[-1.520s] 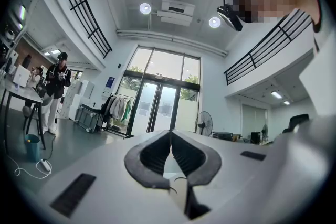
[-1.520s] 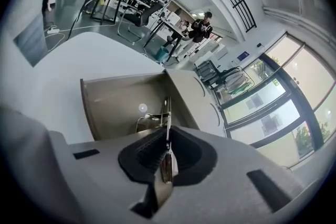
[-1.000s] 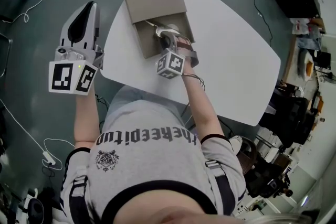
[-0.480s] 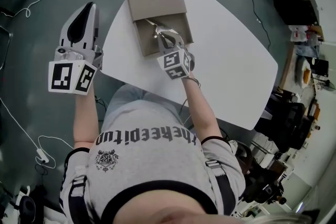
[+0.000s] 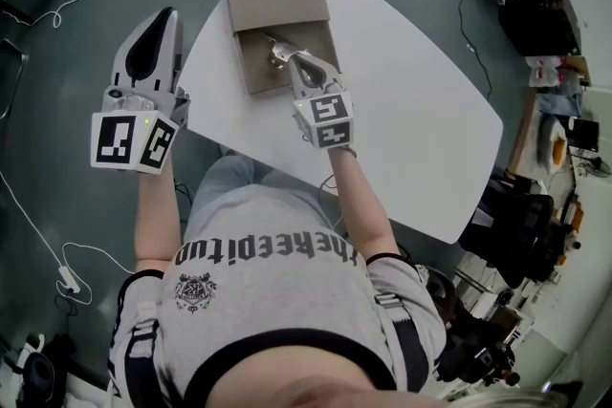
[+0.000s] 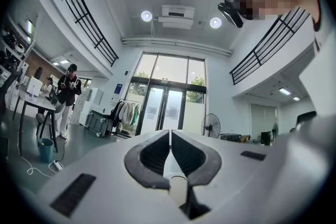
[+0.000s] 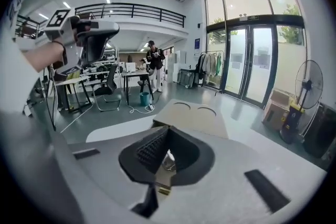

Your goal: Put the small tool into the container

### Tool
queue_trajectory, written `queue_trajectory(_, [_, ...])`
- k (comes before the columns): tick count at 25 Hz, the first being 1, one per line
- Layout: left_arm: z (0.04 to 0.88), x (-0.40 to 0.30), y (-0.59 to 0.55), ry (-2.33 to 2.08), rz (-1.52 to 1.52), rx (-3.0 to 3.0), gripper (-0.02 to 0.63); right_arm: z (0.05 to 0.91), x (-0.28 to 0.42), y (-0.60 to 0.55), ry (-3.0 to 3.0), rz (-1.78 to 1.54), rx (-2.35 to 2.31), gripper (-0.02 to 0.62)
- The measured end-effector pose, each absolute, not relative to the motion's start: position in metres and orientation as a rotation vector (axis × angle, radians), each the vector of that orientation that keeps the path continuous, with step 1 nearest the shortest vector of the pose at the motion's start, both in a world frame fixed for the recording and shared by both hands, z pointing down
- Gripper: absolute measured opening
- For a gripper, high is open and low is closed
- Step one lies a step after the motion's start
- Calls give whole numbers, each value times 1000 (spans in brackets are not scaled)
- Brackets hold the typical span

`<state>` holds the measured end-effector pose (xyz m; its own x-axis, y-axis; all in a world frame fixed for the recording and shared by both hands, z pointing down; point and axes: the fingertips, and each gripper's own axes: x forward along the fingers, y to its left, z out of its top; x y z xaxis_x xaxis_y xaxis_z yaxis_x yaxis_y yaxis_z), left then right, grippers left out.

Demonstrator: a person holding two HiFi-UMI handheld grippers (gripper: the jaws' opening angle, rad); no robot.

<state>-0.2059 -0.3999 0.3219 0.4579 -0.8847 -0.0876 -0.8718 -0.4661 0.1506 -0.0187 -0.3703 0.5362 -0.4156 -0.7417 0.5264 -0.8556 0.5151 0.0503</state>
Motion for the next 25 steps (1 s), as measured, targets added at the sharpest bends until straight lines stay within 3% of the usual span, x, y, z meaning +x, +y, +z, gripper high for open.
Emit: queue_trajectory(25, [283, -146, -274, -1713, -220, 2643, 14, 420, 38, -287, -2477, 184, 1476, 3])
